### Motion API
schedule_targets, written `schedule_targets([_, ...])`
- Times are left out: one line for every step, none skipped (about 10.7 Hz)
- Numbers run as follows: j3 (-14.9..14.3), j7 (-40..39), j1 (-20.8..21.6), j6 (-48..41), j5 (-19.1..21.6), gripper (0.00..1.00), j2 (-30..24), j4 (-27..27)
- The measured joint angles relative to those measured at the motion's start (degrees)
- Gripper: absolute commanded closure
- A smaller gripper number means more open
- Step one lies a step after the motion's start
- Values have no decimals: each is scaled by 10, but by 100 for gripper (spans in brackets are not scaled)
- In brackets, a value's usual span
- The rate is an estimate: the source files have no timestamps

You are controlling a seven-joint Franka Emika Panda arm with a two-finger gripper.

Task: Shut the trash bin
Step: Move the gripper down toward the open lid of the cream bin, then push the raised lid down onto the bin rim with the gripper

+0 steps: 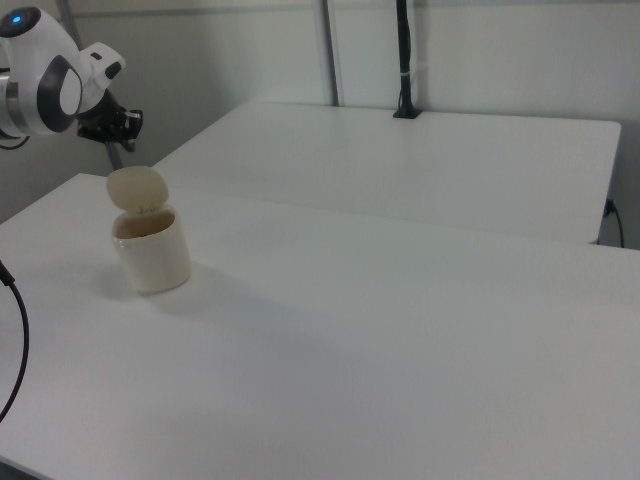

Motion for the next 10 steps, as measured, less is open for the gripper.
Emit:
schedule_targets([0,0,4,0,0,100,3,0])
schedule_targets([0,0,6,0,0,100,6,0])
schedule_targets([0,0,6,0,0,100,7,0])
schedule_targets([0,0,6,-1,-1,100,8,0])
schedule_targets([-1,-2,5,-16,-2,100,8,1])
schedule_targets([-1,-14,4,-44,-9,100,8,2])
schedule_targets([-2,-34,4,-81,-14,100,7,6])
schedule_targets([-3,-54,3,-113,-17,100,7,10])
schedule_targets([-4,-70,3,-142,-18,100,6,13])
schedule_targets([-6,-80,2,-171,-22,100,5,15])
